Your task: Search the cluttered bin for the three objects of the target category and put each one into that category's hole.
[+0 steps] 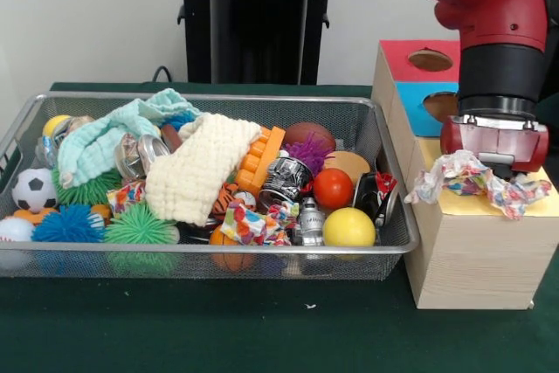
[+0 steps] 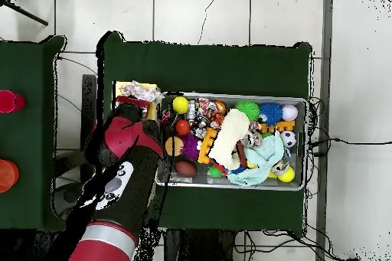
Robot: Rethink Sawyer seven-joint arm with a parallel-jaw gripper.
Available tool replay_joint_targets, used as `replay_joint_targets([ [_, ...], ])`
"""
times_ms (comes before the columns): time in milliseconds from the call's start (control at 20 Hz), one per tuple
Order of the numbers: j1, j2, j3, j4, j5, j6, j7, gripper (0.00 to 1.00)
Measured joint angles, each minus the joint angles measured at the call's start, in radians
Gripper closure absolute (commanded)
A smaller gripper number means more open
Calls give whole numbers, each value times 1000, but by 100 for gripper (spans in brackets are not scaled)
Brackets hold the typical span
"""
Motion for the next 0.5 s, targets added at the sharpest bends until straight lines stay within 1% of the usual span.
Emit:
replay_joint_targets([
  [50, -13, -11, 20, 0, -4, 25, -4, 100],
  [150, -62, -46, 88, -3, -13, 141, -18, 100],
  [200, -114, -75, 152, -7, -17, 277, -30, 100],
  [250, -136, -86, 177, -10, -16, 334, -35, 100],
  [300, -165, -99, 212, -17, -16, 419, -41, 100],
  [500, -215, -121, 286, -37, -21, 557, -50, 100],
])
